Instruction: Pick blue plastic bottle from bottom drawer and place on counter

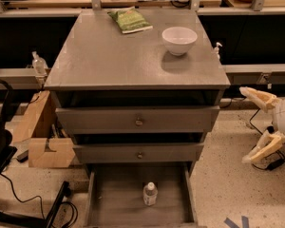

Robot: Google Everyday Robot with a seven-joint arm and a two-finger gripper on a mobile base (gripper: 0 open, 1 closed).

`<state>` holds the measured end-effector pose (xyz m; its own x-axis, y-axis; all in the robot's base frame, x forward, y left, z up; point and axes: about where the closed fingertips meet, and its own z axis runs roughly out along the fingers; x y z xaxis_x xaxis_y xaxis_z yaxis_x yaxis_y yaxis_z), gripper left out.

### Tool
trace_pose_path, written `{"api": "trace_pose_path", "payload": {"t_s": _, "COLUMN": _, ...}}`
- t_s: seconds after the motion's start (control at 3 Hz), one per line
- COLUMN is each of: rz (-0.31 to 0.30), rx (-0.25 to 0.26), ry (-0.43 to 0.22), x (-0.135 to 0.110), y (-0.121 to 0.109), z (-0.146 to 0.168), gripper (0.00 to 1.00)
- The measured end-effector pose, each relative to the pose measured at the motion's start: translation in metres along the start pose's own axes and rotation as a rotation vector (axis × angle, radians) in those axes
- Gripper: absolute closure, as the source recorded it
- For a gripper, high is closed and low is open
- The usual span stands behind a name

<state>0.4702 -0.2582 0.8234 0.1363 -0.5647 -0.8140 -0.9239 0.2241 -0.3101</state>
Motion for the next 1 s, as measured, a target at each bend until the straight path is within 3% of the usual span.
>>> {"api": "trace_pose_path", "payload": {"t_s": 0.33, "rz": 0.030, "rx": 0.016, "ry": -0.022, "x": 0.024, "y": 0.002, "z": 0.025, "gripper": 0.00}}
{"api": "trace_pose_path", "payload": {"t_s": 1.0, "rz": 0.076, "rx": 0.037, "ry": -0.130, "x": 0.139, "y": 0.038, "z": 0.119, "gripper": 0.00}}
